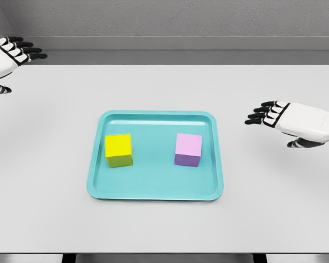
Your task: Push two cubes
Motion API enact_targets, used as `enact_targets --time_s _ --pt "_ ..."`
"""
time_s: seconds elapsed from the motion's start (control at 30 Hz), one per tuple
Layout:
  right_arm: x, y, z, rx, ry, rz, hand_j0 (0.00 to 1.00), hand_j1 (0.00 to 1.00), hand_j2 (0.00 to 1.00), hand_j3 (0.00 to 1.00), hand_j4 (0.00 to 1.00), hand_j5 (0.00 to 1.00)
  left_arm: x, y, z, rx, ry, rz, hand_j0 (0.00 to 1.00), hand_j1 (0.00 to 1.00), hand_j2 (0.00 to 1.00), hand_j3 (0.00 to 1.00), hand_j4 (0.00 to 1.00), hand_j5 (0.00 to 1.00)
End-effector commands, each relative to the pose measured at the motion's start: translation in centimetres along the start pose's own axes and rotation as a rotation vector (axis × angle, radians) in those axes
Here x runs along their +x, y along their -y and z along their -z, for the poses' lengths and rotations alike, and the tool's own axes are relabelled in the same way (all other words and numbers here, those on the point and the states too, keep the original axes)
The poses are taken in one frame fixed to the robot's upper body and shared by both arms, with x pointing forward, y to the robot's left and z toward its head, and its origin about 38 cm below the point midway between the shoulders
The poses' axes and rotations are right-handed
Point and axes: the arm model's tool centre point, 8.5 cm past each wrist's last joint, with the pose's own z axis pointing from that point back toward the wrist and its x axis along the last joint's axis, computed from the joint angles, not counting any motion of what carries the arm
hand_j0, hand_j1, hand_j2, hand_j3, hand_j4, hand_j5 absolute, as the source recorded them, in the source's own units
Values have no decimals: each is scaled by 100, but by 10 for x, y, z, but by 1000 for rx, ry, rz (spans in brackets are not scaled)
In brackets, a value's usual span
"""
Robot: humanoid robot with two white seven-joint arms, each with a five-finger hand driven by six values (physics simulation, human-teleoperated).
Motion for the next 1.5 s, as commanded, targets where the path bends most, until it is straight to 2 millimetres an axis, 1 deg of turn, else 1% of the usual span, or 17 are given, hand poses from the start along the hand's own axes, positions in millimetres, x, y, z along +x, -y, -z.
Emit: enact_targets --time_s 0.0,0.07,0.1,0.13,0.2,0.27,0.33,0.4,0.5,0.57,0.67,0.77,0.97,1.07,1.23,1.37,1.47 --pt "-2 -1 -1 2 -8 5 100 100 100 100 100 100 13 17 9 -85 39 -7 100 100 100 100 100 100" --pt "-3 4 -2 -27 -10 10 100 100 100 100 100 100 19 27 13 -140 54 0 100 100 100 100 100 100" --pt "-5 14 -5 -74 -14 15 100 100 100 100 100 100 21 30 14 -155 61 1 100 100 100 100 100 100" --pt "-8 24 -10 -157 -18 50 100 100 100 100 100 100 21 31 14 -160 61 3 100 100 100 100 100 100" --pt "-10 30 -12 -170 -24 40 100 100 100 100 100 100 21 31 14 -161 63 3 100 100 100 100 100 100" --pt "-18 43 -11 38 -49 -48 100 100 100 100 100 100 21 31 14 -162 63 3 100 100 100 100 100 100" --pt "-25 48 -8 145 -66 -67 96 96 96 96 96 96 22 33 15 -183 64 4 100 100 100 100 100 100" --pt "-28 50 -8 203 -86 -105 81 81 81 81 81 81 28 40 19 -218 83 1 100 100 100 100 100 100" --pt "-21 40 21 221 -78 -175 72 72 72 72 72 72 41 51 31 -242 110 -3 100 100 100 100 100 100" --pt "-15 39 30 202 -55 -167 62 62 62 62 62 62 47 56 37 -247 123 0 100 100 100 100 100 100" --pt "-9 29 43 198 -26 -147 62 62 62 62 62 62 52 61 40 -287 140 3 100 100 100 100 100 100" --pt "-7 27 44 204 -18 -146 61 61 61 61 61 61 55 68 42 -331 148 25 77 77 77 77 77 77" --pt "-1 14 53 212 6 -120 57 57 57 57 57 57 63 75 45 -352 169 18 70 70 70 70 70 70" --pt "9 3 68 211 38 -104 57 57 57 57 57 57 70 71 45 -340 189 22 70 70 70 70 70 70" --pt "19 0 82 195 72 -93 57 57 57 57 57 57 88 50 49 -275 249 36 71 71 71 71 71 71" --pt "22 -1 84 193 81 -92 56 56 56 56 56 56 99 42 51 -242 284 33 71 71 71 71 71 71" --pt "23 -2 85 194 84 -90 56 56 56 56 56 56 108 45 48 -249 303 34 71 71 71 71 71 71"
